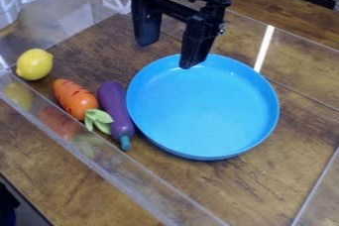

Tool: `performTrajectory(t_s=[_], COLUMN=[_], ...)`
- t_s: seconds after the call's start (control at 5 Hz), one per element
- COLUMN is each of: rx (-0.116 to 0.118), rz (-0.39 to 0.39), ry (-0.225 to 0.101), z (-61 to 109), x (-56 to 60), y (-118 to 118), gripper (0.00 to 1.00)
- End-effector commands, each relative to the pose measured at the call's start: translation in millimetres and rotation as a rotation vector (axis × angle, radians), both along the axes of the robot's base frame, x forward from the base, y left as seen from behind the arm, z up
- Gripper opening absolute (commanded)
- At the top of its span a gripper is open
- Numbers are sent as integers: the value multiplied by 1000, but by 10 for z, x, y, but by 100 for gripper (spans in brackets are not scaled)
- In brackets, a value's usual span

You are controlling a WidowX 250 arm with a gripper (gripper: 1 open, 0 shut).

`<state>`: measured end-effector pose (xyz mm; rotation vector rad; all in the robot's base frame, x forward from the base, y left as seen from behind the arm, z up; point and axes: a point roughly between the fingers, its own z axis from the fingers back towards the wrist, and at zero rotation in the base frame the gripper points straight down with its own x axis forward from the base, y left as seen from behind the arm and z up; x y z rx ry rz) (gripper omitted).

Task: Put the lemon on the blue tray

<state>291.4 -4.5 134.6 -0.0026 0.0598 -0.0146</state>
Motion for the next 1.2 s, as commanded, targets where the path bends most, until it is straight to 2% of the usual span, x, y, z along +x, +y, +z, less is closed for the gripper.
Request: performTrajectory(t_s=[0.0,0.2,0.4,0.6,0.8,1.0], rx=[0,13,25,32,42,56], rz=[-39,-116,-228,-354,-427,-516], ry=[13,19,23,10,14,34], z=[-74,-70,-60,-33,-29,-82], x=[64,20,-110,-260,-346,-320], y=[81,288,641,1032,1360,1587], gripper=[100,100,100,100,100,100])
